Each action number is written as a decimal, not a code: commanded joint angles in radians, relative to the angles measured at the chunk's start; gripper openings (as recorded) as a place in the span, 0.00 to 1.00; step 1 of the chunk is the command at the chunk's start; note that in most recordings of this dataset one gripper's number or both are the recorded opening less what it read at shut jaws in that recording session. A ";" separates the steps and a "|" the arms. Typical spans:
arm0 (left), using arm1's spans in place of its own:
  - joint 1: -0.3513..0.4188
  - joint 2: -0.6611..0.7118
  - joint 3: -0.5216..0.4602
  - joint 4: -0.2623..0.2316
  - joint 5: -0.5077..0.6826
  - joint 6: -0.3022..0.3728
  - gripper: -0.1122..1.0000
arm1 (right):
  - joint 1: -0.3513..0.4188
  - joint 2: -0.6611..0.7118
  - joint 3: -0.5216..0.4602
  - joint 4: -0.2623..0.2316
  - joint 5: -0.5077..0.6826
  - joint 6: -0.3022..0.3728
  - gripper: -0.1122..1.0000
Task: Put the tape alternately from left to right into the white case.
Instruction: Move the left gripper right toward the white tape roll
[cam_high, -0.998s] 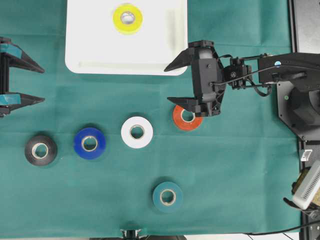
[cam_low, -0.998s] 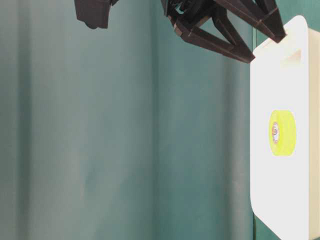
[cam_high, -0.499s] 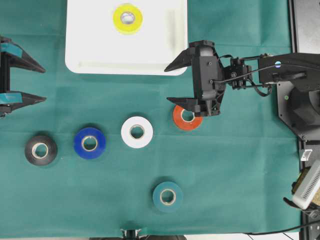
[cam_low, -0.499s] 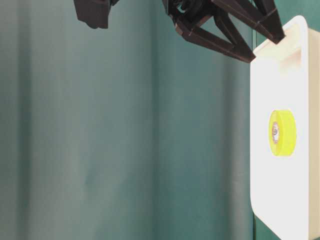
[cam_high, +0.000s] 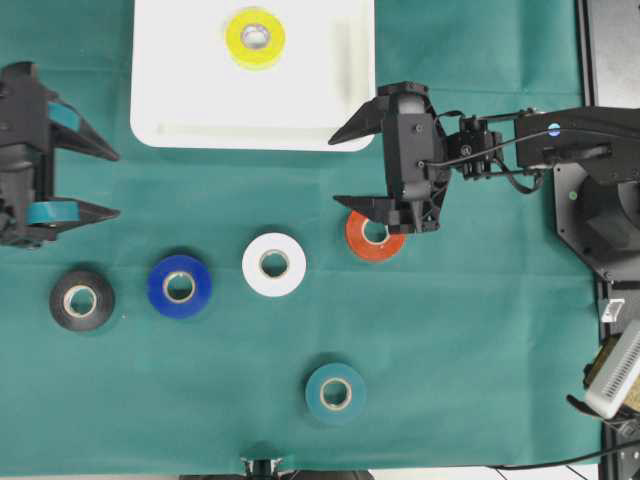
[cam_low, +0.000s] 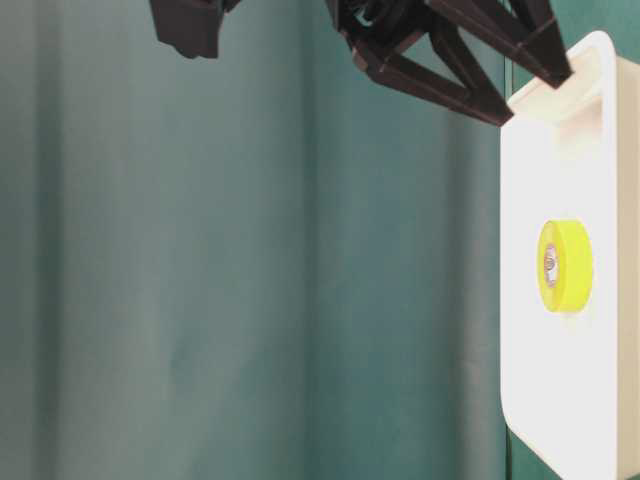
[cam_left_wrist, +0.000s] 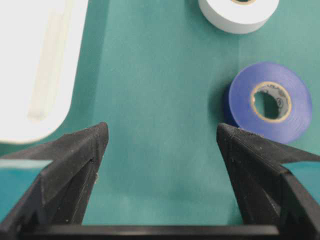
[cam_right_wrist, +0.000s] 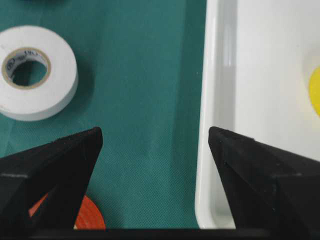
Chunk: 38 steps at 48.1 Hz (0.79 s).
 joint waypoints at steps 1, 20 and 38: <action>-0.017 0.049 -0.060 -0.002 -0.009 0.000 0.94 | 0.003 -0.006 -0.017 0.003 -0.009 0.003 0.77; -0.071 0.267 -0.236 -0.003 0.006 -0.006 0.94 | 0.002 -0.003 -0.018 0.003 -0.009 0.003 0.77; -0.071 0.434 -0.399 -0.003 0.094 -0.242 0.93 | 0.003 -0.003 -0.014 0.003 -0.009 0.003 0.77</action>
